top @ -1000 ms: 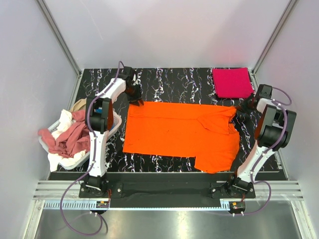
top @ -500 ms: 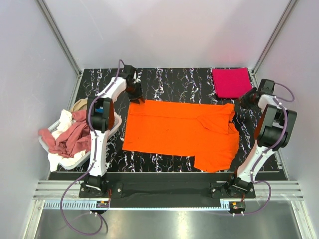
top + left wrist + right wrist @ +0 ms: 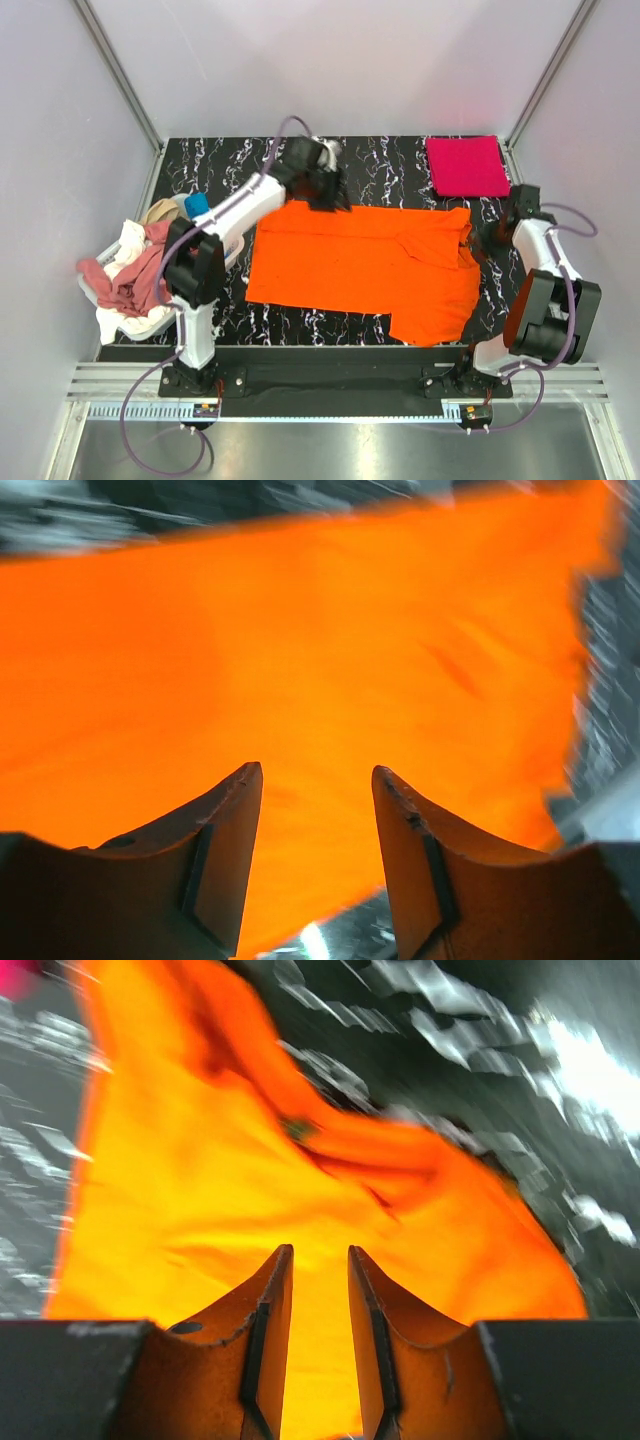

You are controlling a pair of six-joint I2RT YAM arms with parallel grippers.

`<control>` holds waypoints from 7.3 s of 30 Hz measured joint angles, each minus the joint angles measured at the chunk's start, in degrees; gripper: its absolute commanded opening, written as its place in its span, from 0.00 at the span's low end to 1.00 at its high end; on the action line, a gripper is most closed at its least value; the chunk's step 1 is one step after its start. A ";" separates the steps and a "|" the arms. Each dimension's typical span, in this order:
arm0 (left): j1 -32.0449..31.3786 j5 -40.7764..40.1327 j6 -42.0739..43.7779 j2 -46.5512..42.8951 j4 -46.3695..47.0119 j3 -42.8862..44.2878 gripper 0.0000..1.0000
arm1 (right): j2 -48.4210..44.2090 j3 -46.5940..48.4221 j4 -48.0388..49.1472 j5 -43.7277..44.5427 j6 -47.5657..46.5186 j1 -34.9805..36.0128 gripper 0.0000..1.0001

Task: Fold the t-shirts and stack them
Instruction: Fold the tshirt

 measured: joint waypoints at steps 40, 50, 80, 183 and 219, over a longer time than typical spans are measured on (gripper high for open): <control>-18.62 6.93 -15.78 24.13 26.08 6.91 0.59 | 6.67 -9.99 4.70 1.57 9.97 3.10 0.19; -18.62 7.02 -16.57 25.03 26.05 8.07 0.45 | 6.67 -9.49 4.85 1.42 9.57 3.13 0.32; -18.16 10.78 -20.24 27.47 26.49 10.54 0.00 | 6.67 -7.21 4.81 0.04 9.55 3.15 0.33; -15.78 16.11 -23.15 27.47 22.47 12.26 0.00 | 3.76 -7.08 6.80 3.80 6.93 6.43 0.00; -16.61 10.38 -12.55 27.23 8.13 14.91 0.28 | -15.85 -23.28 9.73 7.72 13.77 7.17 0.33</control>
